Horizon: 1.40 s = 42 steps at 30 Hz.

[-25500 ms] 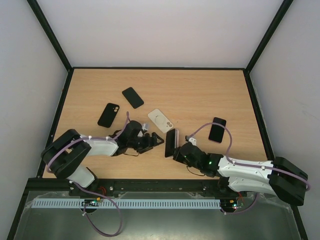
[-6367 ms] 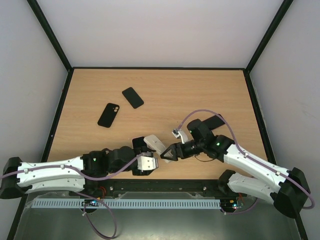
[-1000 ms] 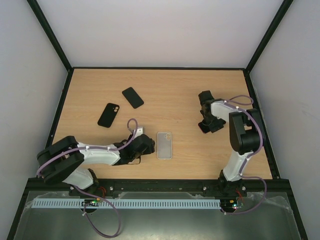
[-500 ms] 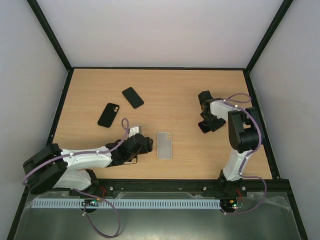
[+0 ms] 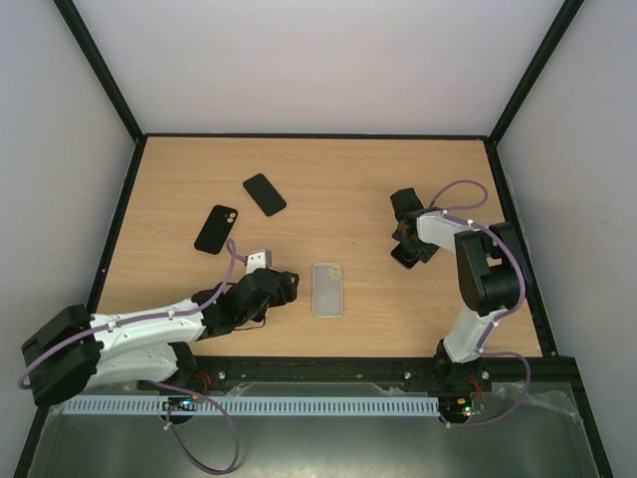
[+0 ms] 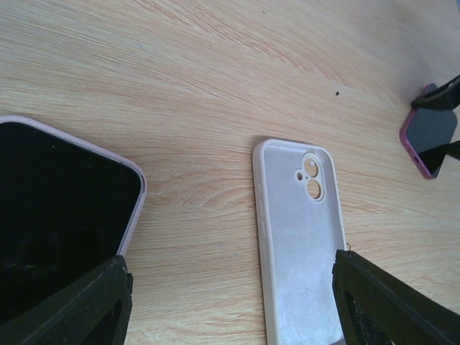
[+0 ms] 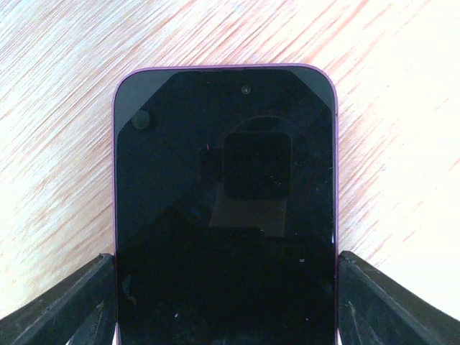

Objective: Put the phone into the phone case

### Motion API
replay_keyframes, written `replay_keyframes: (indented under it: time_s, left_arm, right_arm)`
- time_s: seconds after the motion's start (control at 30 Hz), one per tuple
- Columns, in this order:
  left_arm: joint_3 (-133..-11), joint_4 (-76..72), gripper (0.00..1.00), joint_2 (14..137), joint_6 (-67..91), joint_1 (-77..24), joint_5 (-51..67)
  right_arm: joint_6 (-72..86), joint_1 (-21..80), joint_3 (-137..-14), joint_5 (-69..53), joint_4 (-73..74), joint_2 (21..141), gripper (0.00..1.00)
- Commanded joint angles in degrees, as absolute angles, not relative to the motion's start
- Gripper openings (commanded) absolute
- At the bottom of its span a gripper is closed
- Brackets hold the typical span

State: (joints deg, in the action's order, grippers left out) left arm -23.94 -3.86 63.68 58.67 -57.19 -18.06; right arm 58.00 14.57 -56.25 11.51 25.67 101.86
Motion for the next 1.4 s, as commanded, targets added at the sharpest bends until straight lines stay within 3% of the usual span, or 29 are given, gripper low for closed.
replay_keyframes:
  time_s: [0.0, 0.27, 0.53, 0.83, 1.17, 1.37]
  left_arm:
    - [-23.3, -1.5, 0.79, 60.4, 56.2, -57.0, -19.7]
    - [-23.7, 3.7, 0.99, 56.8, 54.6, -56.6, -21.5]
    - [-26.0, 8.7, 1.00, 56.3, 52.9, -56.0, -19.6]
    - [-22.7, 3.4, 1.00, 51.5, 51.8, -55.5, -16.5]
    - [-20.3, 2.0, 0.98, 45.3, 50.8, -47.1, -7.7]
    - [-18.4, 0.4, 0.97, 44.0, 53.4, -41.6, -1.6]
  right_arm:
    - [51.4, 17.8, -48.3, -0.1, 22.3, 103.9, 0.71]
    - [43.7, 22.1, -39.2, -5.5, 15.5, 97.4, 0.72]
    - [41.5, 25.4, -31.7, -8.5, 12.9, 89.8, 0.71]
    - [42.8, 29.6, -28.1, -11.8, 11.9, 80.5, 0.69]
    - [47.6, 34.2, -28.2, -20.4, 8.2, 69.1, 0.68]
    - [51.4, 42.0, -31.1, -21.1, 4.6, 70.8, 0.68]
